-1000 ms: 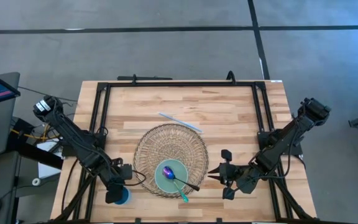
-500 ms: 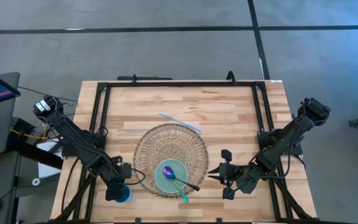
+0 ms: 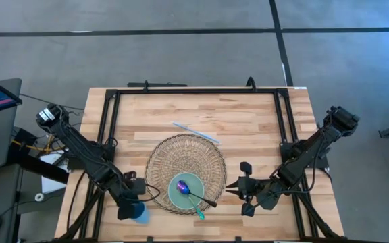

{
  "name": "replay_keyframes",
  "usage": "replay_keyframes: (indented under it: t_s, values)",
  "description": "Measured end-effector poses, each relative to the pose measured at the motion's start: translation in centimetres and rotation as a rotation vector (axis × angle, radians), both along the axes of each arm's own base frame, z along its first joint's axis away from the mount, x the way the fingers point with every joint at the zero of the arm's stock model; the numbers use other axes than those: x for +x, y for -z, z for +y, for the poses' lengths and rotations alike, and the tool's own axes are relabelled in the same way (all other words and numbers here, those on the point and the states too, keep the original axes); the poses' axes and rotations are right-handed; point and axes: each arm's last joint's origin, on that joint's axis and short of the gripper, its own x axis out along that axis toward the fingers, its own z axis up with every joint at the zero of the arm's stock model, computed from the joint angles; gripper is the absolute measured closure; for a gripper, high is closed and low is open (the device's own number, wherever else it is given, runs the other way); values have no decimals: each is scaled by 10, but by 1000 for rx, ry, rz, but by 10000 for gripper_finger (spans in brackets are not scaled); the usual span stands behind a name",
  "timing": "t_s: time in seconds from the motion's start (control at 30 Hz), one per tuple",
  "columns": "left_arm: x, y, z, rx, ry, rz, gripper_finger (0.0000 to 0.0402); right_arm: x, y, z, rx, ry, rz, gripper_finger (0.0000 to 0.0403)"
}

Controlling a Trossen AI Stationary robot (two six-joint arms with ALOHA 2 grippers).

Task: Pick & Place Utensil
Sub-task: Put the blue cup on the brown mat to the top of the the green bowl

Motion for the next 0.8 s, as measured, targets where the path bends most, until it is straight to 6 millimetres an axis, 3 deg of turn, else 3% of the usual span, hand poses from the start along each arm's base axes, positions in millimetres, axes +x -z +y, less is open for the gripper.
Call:
replay_keyframes:
  t_s: [0.63,0.8]
  values:
    - [20,-27,-14,-203,-111,-330,386,0,0,0,0,0,0,351]
    - [26,-43,-13,-200,-171,-405,392,4,0,-4,0,20,0,351]
